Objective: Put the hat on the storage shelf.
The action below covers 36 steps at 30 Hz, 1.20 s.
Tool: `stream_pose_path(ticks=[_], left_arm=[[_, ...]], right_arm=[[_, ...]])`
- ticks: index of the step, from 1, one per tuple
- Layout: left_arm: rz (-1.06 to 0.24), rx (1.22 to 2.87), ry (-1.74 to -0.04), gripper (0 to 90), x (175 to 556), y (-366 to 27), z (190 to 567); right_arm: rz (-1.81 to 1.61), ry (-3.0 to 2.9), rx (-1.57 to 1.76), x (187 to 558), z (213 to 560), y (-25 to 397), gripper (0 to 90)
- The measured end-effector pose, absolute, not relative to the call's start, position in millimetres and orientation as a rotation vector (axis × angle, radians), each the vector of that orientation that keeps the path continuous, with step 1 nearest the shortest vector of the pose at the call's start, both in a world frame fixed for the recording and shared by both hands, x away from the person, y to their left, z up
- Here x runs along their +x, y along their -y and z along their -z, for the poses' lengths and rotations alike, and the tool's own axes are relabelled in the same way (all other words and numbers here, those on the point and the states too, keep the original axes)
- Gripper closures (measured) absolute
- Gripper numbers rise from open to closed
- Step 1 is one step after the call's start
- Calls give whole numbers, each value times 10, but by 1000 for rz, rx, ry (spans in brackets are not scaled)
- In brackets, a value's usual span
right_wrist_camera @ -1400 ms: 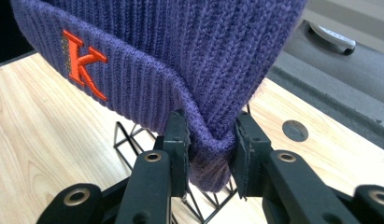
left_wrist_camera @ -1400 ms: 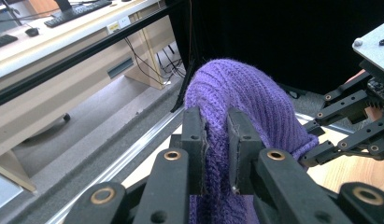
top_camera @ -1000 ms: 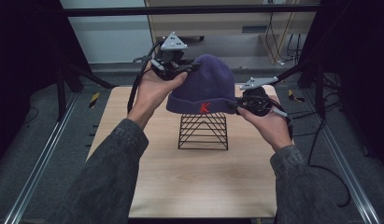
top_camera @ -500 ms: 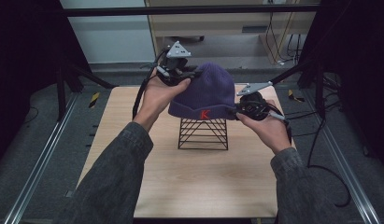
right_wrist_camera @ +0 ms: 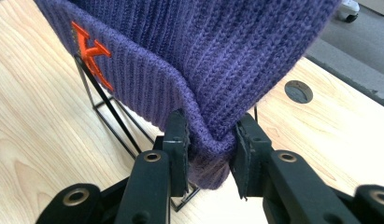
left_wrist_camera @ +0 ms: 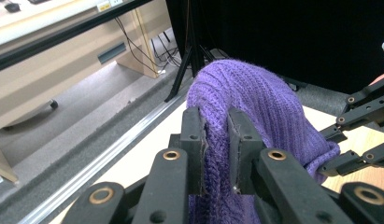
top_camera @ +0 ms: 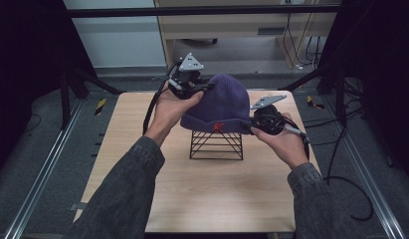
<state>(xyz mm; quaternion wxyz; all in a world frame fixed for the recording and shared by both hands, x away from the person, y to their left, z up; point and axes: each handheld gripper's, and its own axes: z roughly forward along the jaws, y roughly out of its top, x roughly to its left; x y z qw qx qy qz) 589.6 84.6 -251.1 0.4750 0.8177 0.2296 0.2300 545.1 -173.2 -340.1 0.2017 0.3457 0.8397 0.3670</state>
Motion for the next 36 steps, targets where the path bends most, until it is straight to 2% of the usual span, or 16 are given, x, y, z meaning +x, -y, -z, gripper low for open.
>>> stream_pose_path(ticks=[36], left_arm=[[-536, 2021, -548, 776, 5786, -926, 2744]], right_arm=[[-1031, -2354, 987, 5383, 3579, 1795, 689]])
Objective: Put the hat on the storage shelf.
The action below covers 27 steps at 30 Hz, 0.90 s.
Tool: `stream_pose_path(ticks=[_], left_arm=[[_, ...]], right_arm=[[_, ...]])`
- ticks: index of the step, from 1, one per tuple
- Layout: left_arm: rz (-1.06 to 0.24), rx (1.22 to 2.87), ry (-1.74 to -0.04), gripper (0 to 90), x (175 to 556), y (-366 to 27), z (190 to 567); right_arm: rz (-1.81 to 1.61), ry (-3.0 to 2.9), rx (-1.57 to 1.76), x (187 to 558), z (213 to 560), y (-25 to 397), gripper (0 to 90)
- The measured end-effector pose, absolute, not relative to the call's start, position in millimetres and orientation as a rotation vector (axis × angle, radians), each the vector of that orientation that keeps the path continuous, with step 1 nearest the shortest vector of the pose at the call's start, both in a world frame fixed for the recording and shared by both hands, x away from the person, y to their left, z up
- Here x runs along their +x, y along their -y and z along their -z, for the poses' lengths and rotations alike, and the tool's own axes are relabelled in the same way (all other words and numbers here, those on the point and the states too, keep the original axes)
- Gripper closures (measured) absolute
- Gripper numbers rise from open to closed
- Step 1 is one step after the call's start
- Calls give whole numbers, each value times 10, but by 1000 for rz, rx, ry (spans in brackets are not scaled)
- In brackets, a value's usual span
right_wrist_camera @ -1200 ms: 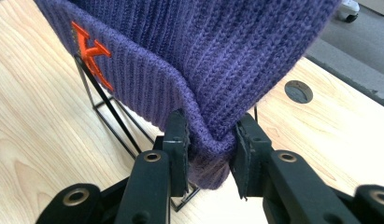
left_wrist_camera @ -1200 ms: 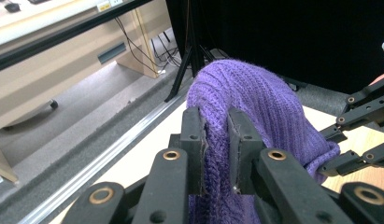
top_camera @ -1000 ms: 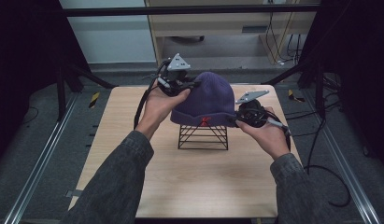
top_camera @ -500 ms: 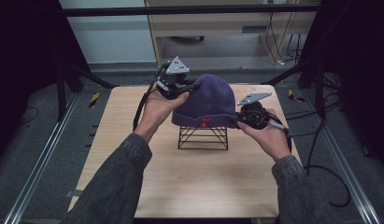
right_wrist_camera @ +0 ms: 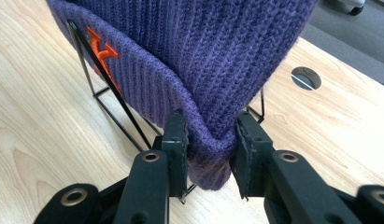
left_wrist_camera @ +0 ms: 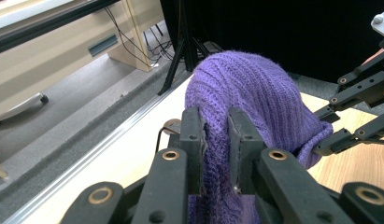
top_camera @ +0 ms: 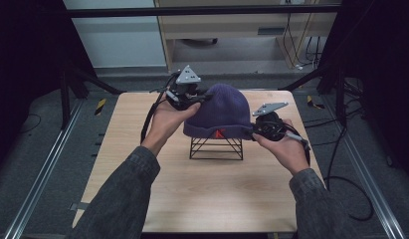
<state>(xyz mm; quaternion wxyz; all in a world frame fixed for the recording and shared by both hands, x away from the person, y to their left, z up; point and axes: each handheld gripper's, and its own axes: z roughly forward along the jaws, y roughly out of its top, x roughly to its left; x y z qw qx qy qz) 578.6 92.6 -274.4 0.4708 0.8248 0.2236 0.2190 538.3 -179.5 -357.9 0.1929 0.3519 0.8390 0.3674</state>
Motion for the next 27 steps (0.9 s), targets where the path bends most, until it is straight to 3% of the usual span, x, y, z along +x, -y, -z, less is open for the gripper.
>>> stream_pose_path(ticks=[27], left_arm=[[-504, 2044, -524, 772, 5754, -928, 2830]], right_arm=[[-1014, -2367, 985, 5351, 3682, 1809, 684]])
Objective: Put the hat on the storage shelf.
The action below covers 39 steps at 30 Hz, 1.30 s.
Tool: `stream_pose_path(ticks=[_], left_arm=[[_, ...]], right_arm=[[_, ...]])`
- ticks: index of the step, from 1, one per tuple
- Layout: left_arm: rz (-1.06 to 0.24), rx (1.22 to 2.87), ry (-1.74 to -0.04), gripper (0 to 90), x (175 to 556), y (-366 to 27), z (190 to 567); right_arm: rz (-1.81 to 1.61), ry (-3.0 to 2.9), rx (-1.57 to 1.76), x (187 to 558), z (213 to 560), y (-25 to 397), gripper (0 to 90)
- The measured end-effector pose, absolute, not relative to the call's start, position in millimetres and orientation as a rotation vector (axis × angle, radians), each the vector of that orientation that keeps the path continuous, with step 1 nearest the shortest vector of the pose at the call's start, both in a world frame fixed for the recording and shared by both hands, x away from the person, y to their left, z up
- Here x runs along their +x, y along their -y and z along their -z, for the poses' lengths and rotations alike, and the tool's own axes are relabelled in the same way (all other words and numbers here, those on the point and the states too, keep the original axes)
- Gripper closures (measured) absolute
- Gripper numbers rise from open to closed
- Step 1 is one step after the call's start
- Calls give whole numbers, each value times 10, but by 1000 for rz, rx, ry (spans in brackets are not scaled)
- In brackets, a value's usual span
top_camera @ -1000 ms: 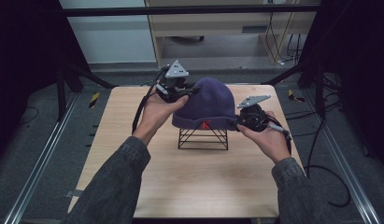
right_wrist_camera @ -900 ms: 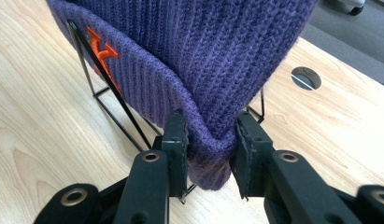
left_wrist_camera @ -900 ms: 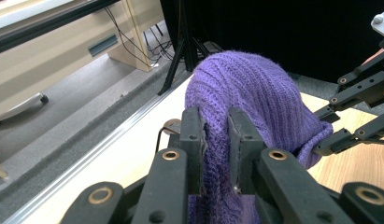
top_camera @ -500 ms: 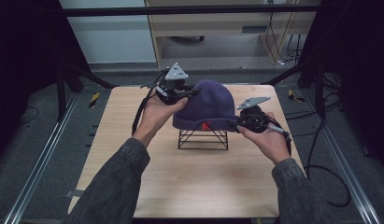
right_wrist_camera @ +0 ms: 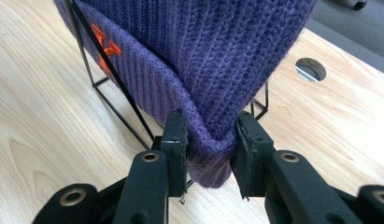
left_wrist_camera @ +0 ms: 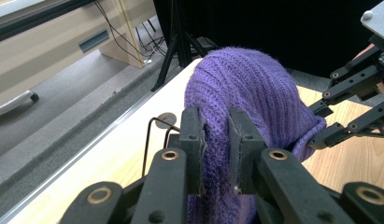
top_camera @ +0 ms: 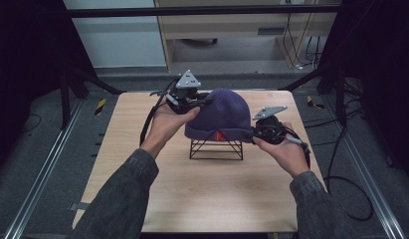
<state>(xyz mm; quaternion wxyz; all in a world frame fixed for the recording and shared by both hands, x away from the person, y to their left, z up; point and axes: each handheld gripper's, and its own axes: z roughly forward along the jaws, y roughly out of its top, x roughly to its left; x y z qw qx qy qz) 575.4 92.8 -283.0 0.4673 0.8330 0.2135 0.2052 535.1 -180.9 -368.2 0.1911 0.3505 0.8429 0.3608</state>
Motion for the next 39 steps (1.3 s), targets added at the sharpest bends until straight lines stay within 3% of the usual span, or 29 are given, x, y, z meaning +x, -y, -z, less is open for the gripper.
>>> stream_pose_path(ticks=[39], left_arm=[[-396, 2056, -562, 764, 5692, -1106, 3481]], right_arm=[[-961, -2410, 1041, 5331, 4283, 1743, 674]])
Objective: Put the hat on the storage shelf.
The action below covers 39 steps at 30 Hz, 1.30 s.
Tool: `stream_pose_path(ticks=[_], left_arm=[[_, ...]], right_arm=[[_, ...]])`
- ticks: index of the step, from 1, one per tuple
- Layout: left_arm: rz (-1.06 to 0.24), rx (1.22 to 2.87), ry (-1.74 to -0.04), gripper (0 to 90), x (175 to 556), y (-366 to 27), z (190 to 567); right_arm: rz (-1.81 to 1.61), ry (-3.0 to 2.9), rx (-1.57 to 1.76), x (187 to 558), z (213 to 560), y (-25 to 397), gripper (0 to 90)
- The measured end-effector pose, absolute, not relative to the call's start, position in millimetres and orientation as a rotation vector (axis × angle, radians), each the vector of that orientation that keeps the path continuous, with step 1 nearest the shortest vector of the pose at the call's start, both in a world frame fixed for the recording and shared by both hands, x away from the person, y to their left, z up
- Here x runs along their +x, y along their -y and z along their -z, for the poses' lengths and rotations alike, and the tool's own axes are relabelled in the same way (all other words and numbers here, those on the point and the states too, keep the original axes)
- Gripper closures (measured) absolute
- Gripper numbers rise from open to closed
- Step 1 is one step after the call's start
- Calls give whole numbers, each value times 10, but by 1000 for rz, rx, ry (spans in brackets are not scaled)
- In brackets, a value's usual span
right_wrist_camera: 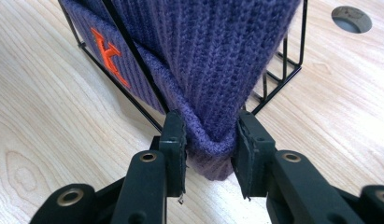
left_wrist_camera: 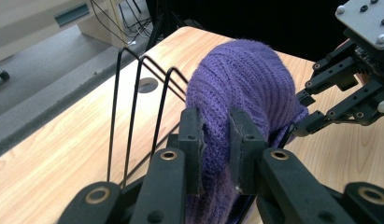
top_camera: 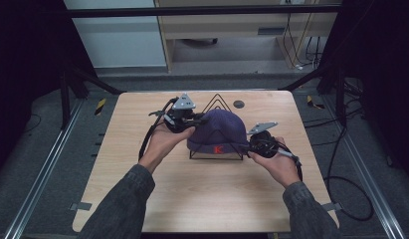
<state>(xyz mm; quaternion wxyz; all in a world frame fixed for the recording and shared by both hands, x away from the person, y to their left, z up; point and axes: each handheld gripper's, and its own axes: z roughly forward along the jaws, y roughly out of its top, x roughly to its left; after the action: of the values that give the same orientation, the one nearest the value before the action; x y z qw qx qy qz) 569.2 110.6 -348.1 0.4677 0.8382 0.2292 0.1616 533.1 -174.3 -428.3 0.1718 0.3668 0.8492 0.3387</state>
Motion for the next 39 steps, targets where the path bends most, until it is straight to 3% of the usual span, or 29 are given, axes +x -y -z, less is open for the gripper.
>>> stream_pose_path(ticks=[13, 39], left_arm=[[-391, 2061, -563, 761, 5677, -1114, 3564], [-389, 2090, -567, 714, 5673, -1093, 3632]], right_arm=[[-940, -2421, 1052, 5332, 4373, 1729, 669], [-926, -2449, 1083, 5308, 4433, 1721, 556]])
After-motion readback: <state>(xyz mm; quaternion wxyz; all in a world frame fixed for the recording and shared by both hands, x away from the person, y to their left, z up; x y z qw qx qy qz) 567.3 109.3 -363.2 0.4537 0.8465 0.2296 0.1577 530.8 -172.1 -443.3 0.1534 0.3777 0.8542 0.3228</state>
